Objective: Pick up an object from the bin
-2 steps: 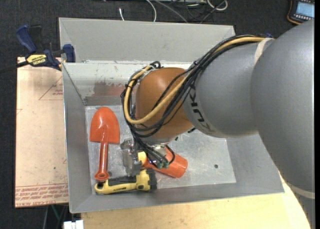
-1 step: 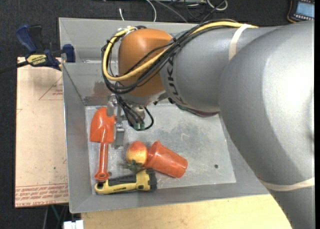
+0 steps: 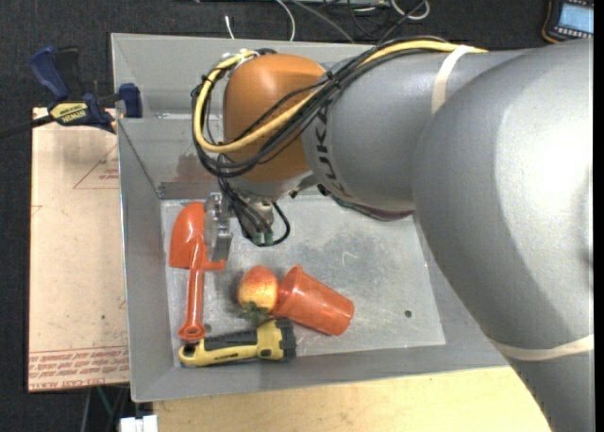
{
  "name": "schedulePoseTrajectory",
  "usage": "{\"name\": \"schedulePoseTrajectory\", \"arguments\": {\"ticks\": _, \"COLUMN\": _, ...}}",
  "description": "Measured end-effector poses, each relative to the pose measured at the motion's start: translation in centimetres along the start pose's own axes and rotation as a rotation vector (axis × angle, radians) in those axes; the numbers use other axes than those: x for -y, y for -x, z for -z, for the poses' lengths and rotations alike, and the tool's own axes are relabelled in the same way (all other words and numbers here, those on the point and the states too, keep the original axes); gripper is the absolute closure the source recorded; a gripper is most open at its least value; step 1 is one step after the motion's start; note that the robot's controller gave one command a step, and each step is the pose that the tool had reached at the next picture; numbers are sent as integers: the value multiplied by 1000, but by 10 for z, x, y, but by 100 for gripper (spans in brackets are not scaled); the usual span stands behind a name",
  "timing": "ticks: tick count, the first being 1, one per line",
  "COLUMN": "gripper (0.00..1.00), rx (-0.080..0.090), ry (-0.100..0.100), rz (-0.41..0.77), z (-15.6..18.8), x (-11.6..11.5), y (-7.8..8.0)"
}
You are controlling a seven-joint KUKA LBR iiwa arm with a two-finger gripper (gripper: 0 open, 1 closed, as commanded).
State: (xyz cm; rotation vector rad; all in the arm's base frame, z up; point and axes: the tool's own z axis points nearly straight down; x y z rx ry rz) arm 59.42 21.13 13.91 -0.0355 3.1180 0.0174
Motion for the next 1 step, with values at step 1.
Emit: {"name": "schedulePoseTrajectory", "arguments": {"ticks": 1, "gripper": 100, "rx": 0, "ry": 0, "rz": 0, "z": 0, "x": 0, "y": 0}}
